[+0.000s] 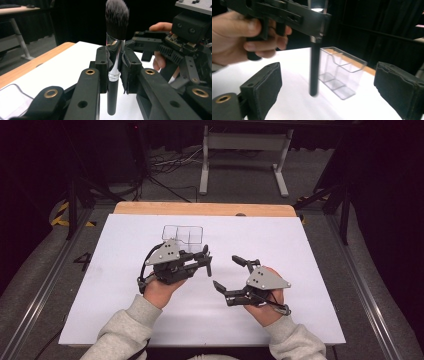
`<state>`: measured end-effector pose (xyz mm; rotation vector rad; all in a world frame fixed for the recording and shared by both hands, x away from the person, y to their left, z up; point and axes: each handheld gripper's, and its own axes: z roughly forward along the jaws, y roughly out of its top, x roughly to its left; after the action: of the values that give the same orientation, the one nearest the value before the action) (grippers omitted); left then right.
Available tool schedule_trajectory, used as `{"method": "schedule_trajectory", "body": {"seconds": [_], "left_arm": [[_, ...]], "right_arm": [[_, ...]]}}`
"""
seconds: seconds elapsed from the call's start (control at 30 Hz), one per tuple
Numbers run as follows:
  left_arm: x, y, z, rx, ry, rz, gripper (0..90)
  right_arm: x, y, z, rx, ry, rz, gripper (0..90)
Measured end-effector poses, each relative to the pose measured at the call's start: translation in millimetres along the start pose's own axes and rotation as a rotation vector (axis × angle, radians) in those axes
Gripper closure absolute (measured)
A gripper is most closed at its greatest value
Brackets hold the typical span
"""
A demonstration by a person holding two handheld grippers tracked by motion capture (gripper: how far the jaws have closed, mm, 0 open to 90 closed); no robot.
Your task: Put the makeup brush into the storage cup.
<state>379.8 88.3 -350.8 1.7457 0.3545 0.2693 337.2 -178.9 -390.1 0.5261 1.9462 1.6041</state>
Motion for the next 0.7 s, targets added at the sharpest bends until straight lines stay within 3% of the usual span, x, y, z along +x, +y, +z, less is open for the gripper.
{"method": "schedule_trajectory", "body": {"seconds": [0.27,0.7], "left_arm": [[11.7,5.7,-2.5,0.015,0.047,0.002,77.9],[30.1,17.3,1.3,0.04,0.125,0.001,78.0]], "right_arm": [[-11.1,-6.6,-13.4,0.008,-0.034,-0.021,6.2],[-23.7,-14.1,-32.3,0.019,-0.072,-0.008,5.9]]}}
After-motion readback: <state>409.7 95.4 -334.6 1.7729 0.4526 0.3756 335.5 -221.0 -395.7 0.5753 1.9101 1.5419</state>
